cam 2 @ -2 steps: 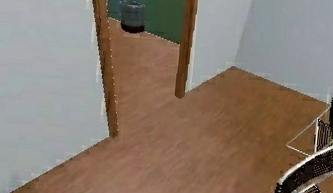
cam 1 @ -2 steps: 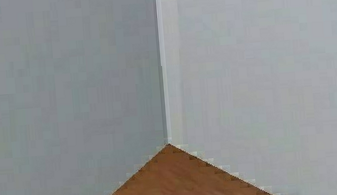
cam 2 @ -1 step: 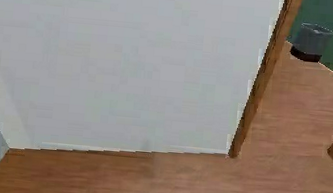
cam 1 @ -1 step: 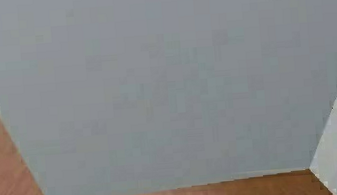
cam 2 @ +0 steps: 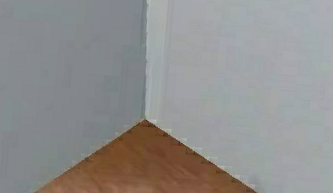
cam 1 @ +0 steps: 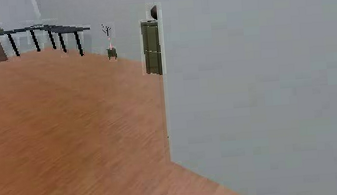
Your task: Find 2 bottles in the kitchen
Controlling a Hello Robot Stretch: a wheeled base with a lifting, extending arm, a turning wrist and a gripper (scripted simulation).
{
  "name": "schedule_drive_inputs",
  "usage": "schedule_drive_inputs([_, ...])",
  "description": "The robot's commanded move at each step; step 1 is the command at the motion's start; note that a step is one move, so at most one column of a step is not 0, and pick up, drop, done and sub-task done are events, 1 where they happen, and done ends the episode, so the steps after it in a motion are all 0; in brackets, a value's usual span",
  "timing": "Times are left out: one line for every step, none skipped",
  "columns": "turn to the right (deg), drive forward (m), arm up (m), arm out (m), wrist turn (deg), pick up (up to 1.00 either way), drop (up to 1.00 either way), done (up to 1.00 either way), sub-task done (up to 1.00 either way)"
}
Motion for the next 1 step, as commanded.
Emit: schedule_drive_inputs([0.0,0.75,0.0,0.0,0.0,0.0,0.0,0.0,0.0])
